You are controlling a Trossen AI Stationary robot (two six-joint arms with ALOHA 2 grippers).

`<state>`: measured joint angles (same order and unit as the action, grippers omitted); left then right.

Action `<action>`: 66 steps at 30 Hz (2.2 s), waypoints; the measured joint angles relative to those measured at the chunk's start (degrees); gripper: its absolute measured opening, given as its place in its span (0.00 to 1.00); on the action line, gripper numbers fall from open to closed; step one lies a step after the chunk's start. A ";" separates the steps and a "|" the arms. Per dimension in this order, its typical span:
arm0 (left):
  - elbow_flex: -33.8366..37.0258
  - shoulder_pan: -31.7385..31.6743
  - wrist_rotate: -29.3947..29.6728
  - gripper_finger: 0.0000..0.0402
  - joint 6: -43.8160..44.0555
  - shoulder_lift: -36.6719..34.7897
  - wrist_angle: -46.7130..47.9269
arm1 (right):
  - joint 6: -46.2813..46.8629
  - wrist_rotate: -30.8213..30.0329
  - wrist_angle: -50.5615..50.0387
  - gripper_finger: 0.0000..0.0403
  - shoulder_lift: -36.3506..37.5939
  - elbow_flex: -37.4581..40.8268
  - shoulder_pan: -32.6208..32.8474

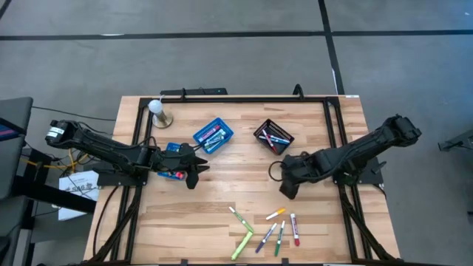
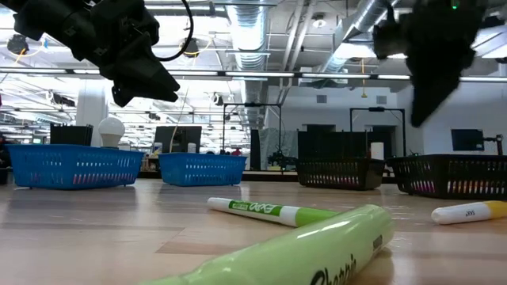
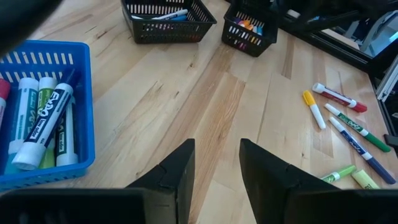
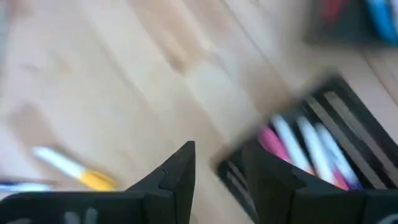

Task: Pick & Place Markers
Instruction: Put the yellow highlighter pen into the left blue bin

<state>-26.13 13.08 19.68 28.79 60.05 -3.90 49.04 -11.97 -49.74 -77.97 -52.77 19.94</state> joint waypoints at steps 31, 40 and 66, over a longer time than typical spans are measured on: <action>0.00 0.01 0.00 0.30 0.13 0.02 -0.46 | -24.09 13.15 26.21 0.30 -23.57 0.27 12.92; 0.00 0.00 0.00 0.30 0.10 0.02 -0.54 | -27.02 12.64 21.78 0.30 -20.44 -3.12 12.08; 0.00 0.00 0.00 0.30 -0.02 0.02 -1.31 | 14.16 15.17 19.77 0.30 -21.53 -3.91 4.22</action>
<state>-26.13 13.08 19.68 28.77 60.07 -5.21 63.20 3.20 -29.96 -99.50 -56.69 24.16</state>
